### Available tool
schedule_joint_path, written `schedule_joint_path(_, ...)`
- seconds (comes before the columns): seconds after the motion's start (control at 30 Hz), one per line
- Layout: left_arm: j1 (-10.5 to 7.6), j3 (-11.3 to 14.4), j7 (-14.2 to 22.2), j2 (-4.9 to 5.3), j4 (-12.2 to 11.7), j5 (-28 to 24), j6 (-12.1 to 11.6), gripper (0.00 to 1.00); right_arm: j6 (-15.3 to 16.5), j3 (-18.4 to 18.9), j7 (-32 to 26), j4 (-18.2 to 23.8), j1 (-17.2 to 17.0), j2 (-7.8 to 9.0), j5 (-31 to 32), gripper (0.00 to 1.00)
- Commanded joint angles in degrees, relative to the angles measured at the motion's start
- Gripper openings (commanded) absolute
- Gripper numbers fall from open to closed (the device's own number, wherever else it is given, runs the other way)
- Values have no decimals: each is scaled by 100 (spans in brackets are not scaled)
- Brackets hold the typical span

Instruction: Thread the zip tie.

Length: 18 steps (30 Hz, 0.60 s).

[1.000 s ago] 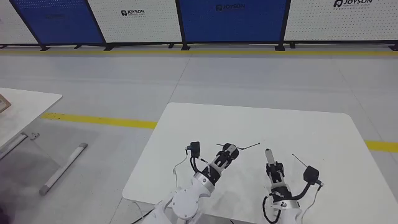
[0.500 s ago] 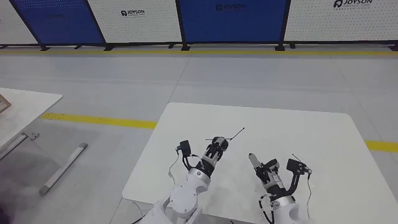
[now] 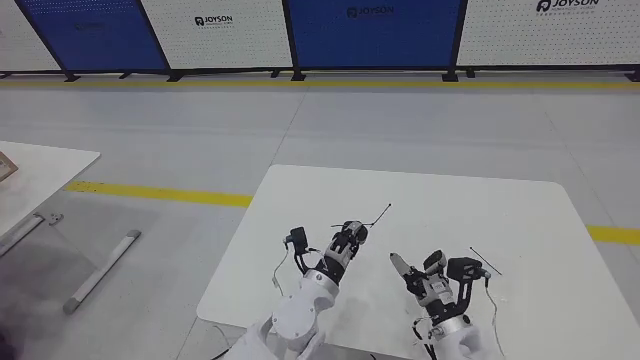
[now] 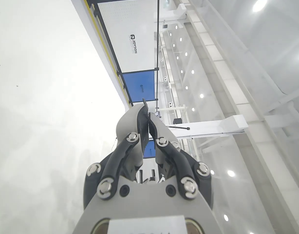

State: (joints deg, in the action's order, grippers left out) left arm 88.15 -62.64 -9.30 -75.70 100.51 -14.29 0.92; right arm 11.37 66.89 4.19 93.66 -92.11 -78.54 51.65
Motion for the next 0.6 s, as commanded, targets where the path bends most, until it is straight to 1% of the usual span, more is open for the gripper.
schedule_joint_path(0.0, 27, -34, 73, 5, 53, -56, 9, 0, 365, 81, -93, 11, -20, 33, -80, 100)
schedule_joint_path(0.07, 56, -53, 158, 6, 94, -166, 15, 0, 811, 230, -357, -8, -44, 89, -181, 100)
schedule_joint_path(0.1, 65, -64, 157, 3, 105, -226, 24, 0, 811, 227, -610, 29, -44, 115, -221, 100)
schedule_joint_path(0.13, 67, -68, 150, 2, 110, -248, 28, 0, 811, 230, -675, 51, -41, 123, -262, 100)
schedule_joint_path(0.47, 67, -66, 153, 1, 107, -249, 27, 0, 788, 234, -669, 51, -36, 124, -236, 100)
schedule_joint_path(0.5, 59, -58, 154, -2, 93, -255, 28, 0, 713, 210, -636, 72, -3, 133, 84, 100)
schedule_joint_path(0.57, 53, -39, 144, -6, 91, -234, 33, 0, 675, 170, -505, 100, 24, 151, 586, 100)
